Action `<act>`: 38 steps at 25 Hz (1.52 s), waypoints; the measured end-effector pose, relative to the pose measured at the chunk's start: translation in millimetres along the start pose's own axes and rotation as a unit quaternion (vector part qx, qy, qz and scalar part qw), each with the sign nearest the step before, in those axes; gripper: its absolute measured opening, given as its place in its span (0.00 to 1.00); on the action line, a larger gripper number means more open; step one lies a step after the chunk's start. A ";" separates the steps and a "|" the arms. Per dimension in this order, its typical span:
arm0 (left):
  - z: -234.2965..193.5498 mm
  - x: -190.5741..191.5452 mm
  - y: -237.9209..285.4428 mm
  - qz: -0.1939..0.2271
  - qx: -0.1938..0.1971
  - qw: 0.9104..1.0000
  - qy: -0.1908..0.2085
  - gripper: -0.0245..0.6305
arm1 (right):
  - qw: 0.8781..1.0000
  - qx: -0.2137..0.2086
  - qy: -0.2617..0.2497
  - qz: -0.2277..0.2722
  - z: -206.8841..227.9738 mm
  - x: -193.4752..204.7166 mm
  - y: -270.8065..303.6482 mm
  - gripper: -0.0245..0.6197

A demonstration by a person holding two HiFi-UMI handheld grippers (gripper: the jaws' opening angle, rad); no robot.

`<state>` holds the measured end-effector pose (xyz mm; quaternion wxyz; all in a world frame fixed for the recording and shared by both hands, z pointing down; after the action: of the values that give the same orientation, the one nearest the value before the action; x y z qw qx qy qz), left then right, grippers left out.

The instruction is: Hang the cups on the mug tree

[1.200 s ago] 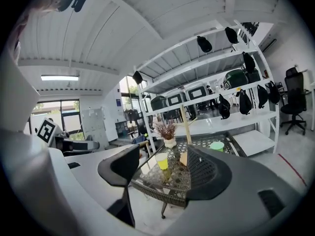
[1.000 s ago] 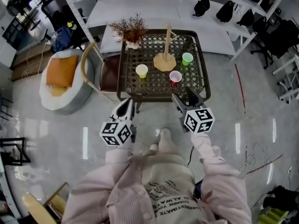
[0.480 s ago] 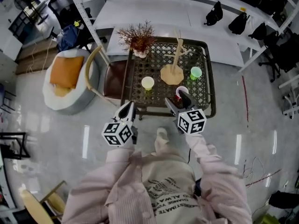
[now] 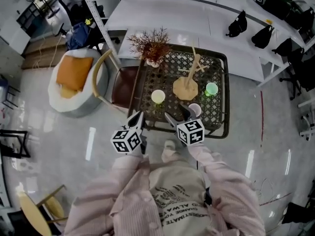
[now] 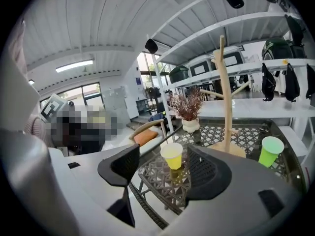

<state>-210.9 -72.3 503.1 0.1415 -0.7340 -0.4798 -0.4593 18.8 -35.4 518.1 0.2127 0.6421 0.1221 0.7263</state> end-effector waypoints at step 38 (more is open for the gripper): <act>-90.4 43.3 59.6 -0.033 -0.046 0.992 -0.109 0.04 | 0.992 0.001 -0.092 -0.090 -16.2 56.1 156.0 0.48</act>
<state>-204.8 -135.9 600.7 0.0392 -0.7689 -0.4950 -0.4027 -25.7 -145.0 635.4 0.2866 0.6929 0.1601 0.6419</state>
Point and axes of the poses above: the fingertips, and each gripper's own axes: y forward along the fingers, z to its right, x out of its underside, the point moved 9 cm from there along -y, backward along the fingers, and after that the axes turned 14 degrees about x, right-handed, at the moved point
